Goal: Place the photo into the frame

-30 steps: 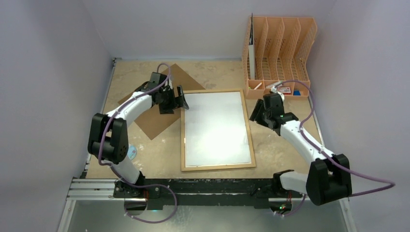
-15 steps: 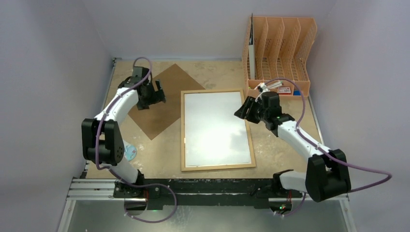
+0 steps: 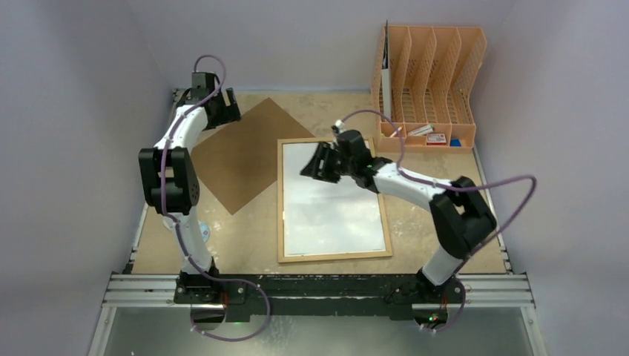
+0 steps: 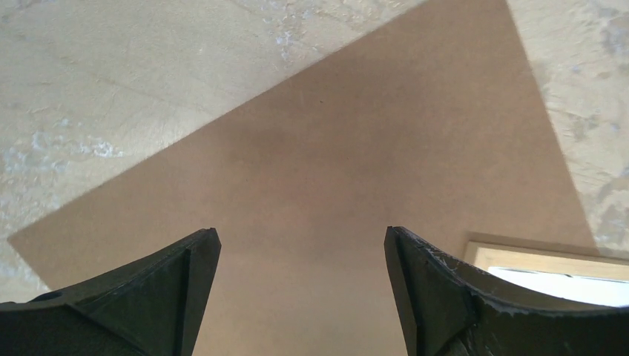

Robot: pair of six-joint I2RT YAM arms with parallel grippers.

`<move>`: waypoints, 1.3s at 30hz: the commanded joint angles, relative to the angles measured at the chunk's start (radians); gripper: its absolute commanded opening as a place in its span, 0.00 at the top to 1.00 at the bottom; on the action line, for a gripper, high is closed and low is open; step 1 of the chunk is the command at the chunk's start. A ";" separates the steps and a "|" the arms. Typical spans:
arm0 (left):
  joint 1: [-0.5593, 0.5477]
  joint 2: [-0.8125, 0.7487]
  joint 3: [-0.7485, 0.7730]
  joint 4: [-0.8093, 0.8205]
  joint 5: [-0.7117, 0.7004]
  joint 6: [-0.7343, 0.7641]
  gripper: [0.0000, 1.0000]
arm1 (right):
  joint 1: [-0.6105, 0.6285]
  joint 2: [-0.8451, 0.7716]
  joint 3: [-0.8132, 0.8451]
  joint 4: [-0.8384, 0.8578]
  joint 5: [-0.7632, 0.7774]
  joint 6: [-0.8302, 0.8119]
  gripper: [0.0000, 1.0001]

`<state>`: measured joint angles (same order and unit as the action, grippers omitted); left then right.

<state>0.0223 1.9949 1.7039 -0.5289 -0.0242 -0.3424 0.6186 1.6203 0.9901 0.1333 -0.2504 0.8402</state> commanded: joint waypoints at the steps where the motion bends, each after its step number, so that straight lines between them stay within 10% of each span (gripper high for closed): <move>1: 0.023 0.071 0.064 0.033 0.055 0.048 0.15 | 0.106 0.165 0.267 0.035 0.050 0.060 0.45; 13: 0.109 0.077 -0.166 0.200 0.188 -0.027 0.18 | 0.190 0.647 0.820 0.001 0.164 0.026 0.46; 27: 0.156 -0.110 -0.489 0.281 0.119 -0.031 0.21 | 0.248 0.812 0.967 -0.192 0.296 -0.030 0.48; 39: 0.156 0.005 -0.187 0.396 0.056 0.212 0.14 | 0.268 0.717 0.854 -0.363 0.267 0.125 0.45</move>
<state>0.1764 1.9526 1.4448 -0.2630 0.0544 -0.2508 0.8791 2.3981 1.8950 -0.0895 0.0349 0.8928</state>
